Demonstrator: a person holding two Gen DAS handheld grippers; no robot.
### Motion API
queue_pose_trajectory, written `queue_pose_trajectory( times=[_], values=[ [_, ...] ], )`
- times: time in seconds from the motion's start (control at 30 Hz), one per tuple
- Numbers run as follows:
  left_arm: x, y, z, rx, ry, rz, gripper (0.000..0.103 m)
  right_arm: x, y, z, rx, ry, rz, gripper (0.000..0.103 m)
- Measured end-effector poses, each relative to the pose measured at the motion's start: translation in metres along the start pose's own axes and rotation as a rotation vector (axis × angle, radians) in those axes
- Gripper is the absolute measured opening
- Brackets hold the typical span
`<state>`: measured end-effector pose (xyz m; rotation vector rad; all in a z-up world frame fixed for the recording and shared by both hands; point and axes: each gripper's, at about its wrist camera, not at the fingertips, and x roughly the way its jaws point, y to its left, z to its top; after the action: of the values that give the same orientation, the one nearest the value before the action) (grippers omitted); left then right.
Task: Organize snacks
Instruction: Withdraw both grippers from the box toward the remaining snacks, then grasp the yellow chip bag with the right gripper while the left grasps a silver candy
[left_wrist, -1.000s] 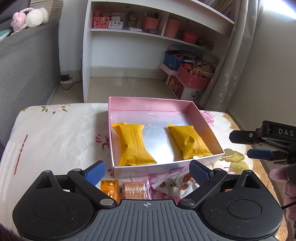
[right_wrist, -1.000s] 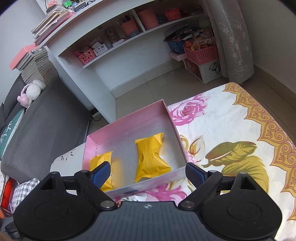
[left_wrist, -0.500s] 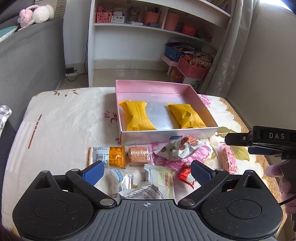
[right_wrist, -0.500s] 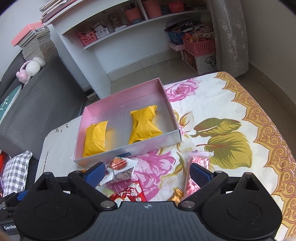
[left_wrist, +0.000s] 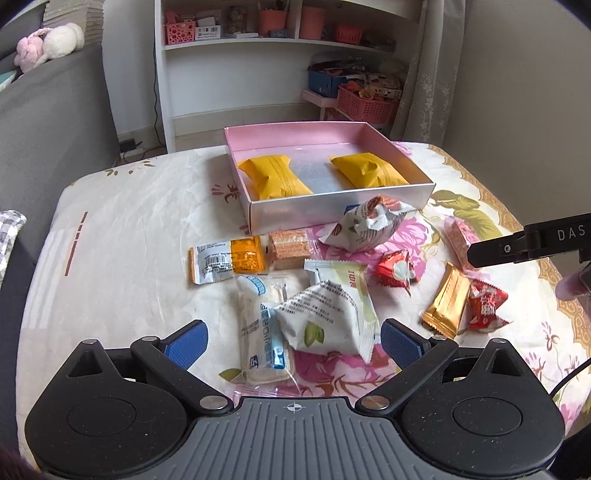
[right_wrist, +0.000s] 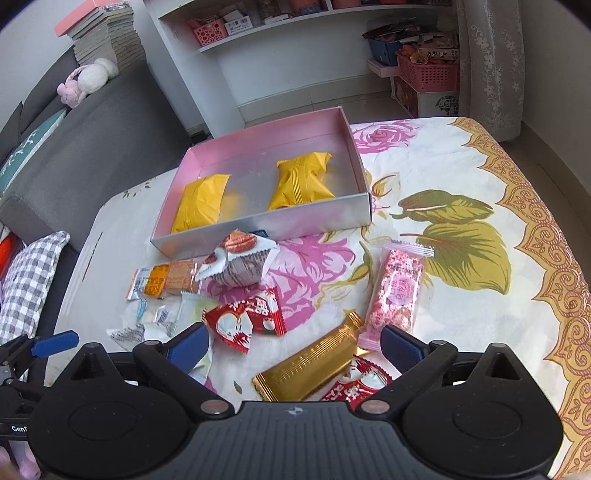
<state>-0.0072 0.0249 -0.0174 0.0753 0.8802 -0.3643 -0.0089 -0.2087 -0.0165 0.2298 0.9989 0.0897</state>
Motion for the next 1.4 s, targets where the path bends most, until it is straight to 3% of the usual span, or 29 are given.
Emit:
queue_pose_trajectory(
  times=[0.13,0.3,0.57,0.83,1.07,1.23,1.4],
  values=[
    [0.0,0.002,-0.011,0.024,0.035,-0.012,0.101,0.001,0.0,-0.01,-0.004,0.056,-0.008,0.093],
    [0.0,-0.005,-0.024,0.023,0.113,-0.092,0.101,0.005,0.001,-0.023,0.04,0.164,0.058,0.093],
    [0.005,-0.03,-0.04,0.137,0.221,-0.19,0.101,0.02,0.017,-0.04,0.087,0.294,0.155,0.093],
    [0.006,-0.045,-0.052,0.203,0.256,-0.223,0.101,0.037,0.043,-0.053,0.039,0.402,0.185,0.073],
    [0.009,-0.057,-0.058,0.241,0.276,-0.227,0.1,0.037,0.053,-0.056,-0.022,0.39,0.163,0.065],
    [0.011,-0.065,-0.058,0.241,0.281,-0.231,0.099,0.034,0.053,-0.056,-0.087,0.373,0.136,0.042],
    [0.014,-0.072,-0.061,0.229,0.281,-0.219,0.096,0.031,0.048,-0.054,-0.154,0.339,0.062,0.041]
  ],
)
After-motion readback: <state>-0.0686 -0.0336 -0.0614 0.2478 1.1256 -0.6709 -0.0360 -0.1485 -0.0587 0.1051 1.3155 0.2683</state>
